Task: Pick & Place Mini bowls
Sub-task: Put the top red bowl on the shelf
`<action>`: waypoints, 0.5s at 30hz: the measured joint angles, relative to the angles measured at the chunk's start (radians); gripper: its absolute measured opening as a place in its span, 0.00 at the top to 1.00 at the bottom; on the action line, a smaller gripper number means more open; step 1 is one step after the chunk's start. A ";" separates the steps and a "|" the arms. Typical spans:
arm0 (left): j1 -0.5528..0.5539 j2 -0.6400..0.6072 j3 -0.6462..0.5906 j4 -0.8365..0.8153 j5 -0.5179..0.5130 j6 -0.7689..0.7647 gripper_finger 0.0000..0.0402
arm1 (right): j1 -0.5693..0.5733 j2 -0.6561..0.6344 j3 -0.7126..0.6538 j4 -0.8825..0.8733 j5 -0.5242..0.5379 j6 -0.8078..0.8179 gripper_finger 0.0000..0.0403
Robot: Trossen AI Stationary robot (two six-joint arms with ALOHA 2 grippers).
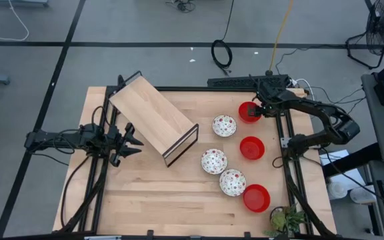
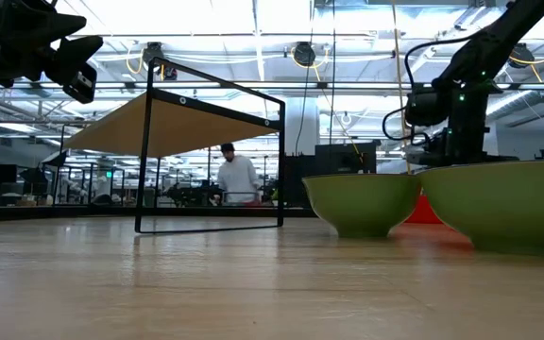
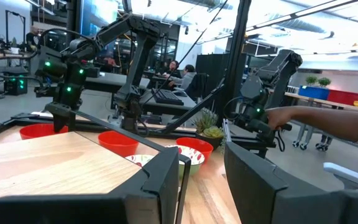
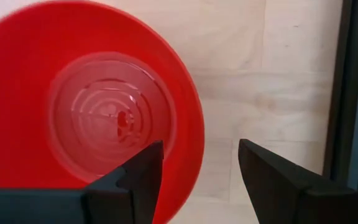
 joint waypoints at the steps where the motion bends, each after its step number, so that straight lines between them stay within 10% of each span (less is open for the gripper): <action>1: 0.000 0.000 0.000 0.000 0.000 0.000 0.67 | 0.000 0.000 -0.001 0.000 0.000 -0.001 0.51; 15: 0.000 0.000 0.000 0.000 0.000 0.000 0.67 | 0.000 0.000 -0.001 0.029 0.020 -0.033 0.78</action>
